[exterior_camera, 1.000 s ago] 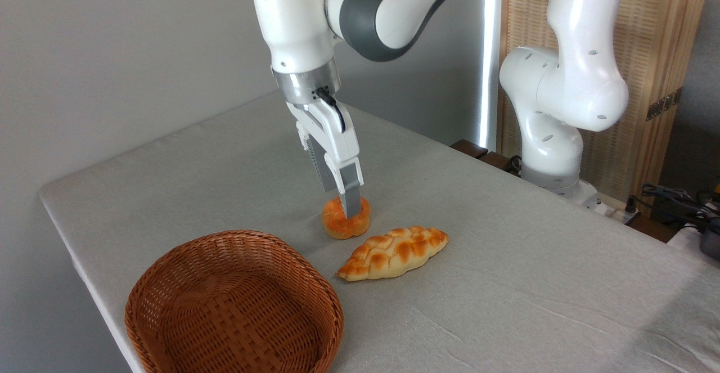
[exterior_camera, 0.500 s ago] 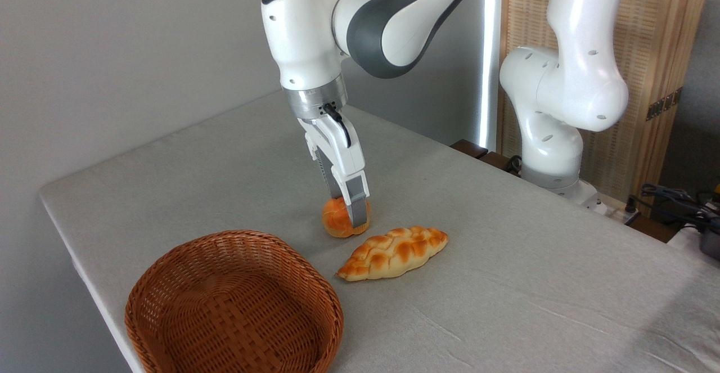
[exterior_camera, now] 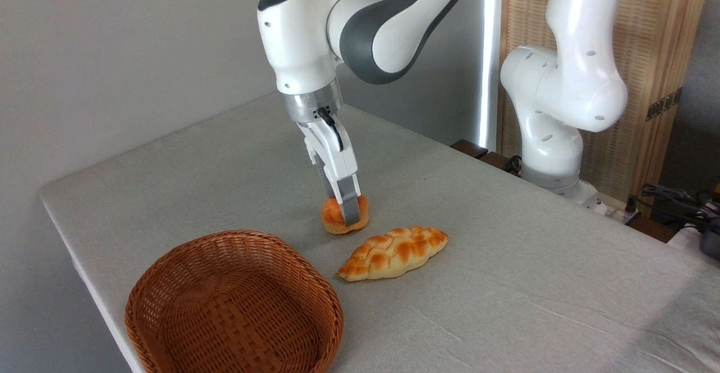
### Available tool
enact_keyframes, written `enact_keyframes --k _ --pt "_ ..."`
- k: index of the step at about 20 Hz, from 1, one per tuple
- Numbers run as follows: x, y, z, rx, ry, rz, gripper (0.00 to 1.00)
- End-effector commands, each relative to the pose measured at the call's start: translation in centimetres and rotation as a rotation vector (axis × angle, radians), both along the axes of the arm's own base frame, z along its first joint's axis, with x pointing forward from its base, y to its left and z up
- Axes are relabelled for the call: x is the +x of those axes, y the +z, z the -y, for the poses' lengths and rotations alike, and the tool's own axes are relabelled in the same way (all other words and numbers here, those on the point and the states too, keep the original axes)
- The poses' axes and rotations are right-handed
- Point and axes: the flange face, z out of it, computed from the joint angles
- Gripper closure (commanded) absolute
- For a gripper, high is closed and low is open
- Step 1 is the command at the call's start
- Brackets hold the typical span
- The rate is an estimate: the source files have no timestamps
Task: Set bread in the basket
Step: 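Close the gripper fingers around the round orange bun, then lift the bun and carry it over the wicker basket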
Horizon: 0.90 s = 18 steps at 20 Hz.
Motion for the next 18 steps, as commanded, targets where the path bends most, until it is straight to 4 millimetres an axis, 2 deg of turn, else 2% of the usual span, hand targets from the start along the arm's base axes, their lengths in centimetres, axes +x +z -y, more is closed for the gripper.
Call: enact_keyframes --k 1,13,15,18 --pt "0.0 -0.4 -0.2 -0.008 -0.019 0.01 0.93" --pt "-0.4 -0.3 0.0 0.001 -0.051 -0.029 0.93" --pt "0.2 1.7 0.1 0.001 -0.048 -0.034 0.93" --pt "1.7 6.4 -1.6 -0.01 -0.017 -0.033 0.93"
